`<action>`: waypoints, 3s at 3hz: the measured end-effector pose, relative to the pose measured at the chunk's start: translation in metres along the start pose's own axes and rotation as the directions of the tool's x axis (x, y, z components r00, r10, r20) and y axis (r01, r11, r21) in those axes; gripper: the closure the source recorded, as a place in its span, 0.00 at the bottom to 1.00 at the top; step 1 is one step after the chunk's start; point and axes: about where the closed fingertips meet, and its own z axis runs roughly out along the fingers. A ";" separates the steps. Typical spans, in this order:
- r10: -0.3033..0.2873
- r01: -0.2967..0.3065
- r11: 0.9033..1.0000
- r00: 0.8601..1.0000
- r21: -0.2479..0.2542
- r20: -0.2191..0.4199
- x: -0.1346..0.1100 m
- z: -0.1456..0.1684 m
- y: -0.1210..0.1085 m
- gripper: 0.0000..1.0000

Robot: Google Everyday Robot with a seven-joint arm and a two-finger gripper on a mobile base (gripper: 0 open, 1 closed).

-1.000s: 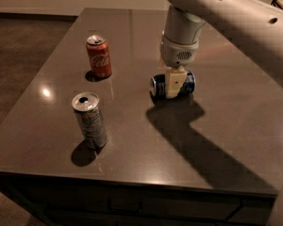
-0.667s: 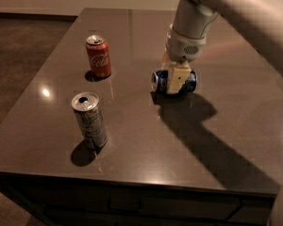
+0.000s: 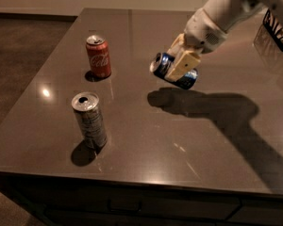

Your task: Place pepsi can upright

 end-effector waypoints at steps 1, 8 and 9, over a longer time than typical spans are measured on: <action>0.087 -0.095 0.995 0.976 0.030 0.201 -0.011 -0.017 0.004 1.00; 0.117 -0.334 0.932 0.642 0.139 0.758 0.004 -0.002 -0.033 0.82; 0.122 -0.341 0.932 0.623 0.127 0.772 0.005 0.002 -0.032 0.60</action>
Offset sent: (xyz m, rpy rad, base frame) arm -0.0059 -0.0072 0.0428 0.5226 -0.0386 -0.3836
